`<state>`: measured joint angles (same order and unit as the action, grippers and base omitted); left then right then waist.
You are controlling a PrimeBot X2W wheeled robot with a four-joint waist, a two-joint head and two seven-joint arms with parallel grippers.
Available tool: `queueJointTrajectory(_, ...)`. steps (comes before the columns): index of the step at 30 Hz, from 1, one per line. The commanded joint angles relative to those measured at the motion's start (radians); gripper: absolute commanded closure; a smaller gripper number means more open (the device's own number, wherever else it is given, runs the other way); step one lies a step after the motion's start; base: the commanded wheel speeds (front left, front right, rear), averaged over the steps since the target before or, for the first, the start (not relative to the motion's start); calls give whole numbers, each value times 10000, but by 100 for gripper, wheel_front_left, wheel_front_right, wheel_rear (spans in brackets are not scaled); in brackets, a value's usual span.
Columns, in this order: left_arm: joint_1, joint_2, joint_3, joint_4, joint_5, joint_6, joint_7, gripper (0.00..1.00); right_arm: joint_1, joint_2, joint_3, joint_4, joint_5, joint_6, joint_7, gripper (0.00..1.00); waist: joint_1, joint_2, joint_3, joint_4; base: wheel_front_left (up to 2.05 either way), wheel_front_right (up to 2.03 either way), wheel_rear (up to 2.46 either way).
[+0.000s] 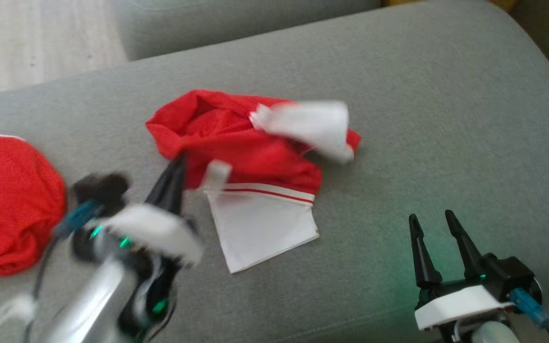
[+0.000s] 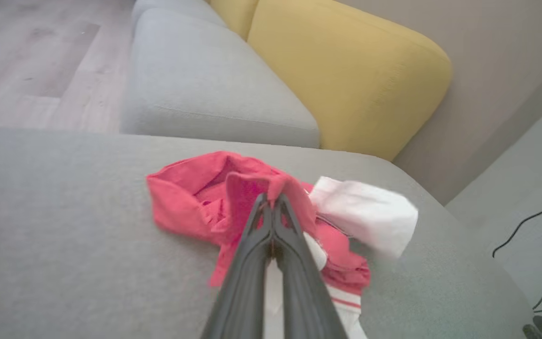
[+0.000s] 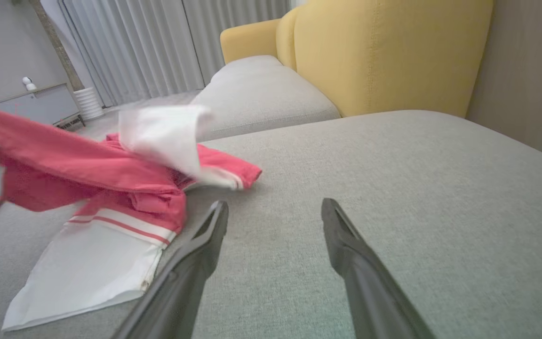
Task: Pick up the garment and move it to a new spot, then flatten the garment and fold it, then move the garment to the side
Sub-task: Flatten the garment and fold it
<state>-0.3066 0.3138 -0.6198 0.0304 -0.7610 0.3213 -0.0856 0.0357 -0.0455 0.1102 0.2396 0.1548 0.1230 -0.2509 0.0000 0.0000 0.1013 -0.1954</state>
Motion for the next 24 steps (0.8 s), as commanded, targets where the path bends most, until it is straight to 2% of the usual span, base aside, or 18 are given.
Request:
queueJointTrajectory(1, 192, 433, 603, -785, -130, 250, 64, 100, -180, -47, 168, -314, -62, 77, -109, 0, 0, 0, -179, 222, 0, 0, 0)
queueJointTrajectory(6, 2355, 1316, 1686, -2032, -783, 1177, -41, 100, -20, -47, 154, -350, -84, 77, -109, 0, 0, 0, -283, 632, 0, 0, 0)
queueJointTrajectory(11, 3958, 1828, 2367, -1776, -865, 1810, -528, 100, 50, -47, 131, -360, -172, 77, -109, 0, 0, 0, -272, 1013, 0, 0, 0)
queueJointTrajectory(14, 4581, 1871, 2790, -1059, -929, 1965, -1028, 100, 20, -47, 148, -354, -256, 77, -109, 0, 0, 0, -245, 1238, 0, 0, 0)
queueJointTrajectory(20, 4636, 1580, 2843, -195, -891, 1766, -1375, 100, -33, -47, 209, -301, -351, 77, -109, 0, 0, 0, -241, 1347, 0, 0, 0)
queueJointTrajectory(21, 4602, 1526, 2829, -84, -864, 1742, -1409, 85, -42, -47, 222, -289, -359, 77, -109, 0, 0, 0, -249, 1338, 0, 0, 0)
queueJointTrajectory(22, 4583, 1494, 2785, 28, -825, 1741, -1422, 54, -49, -47, 236, -276, -370, 77, -109, 0, 0, 0, -264, 1318, 0, 0, 0)
queueJointTrajectory(23, 4580, 1484, 2724, 135, -793, 1764, -1390, 0, -52, -47, 253, -259, -382, 77, -109, 0, 0, 0, -285, 1284, 0, 0, 0)
queueJointTrajectory(24, 4598, 1518, 2655, 217, -726, 1830, -1333, 0, -51, -47, 267, -243, -392, 77, -109, 0, 0, 0, -311, 1238, 0, 0, 0)
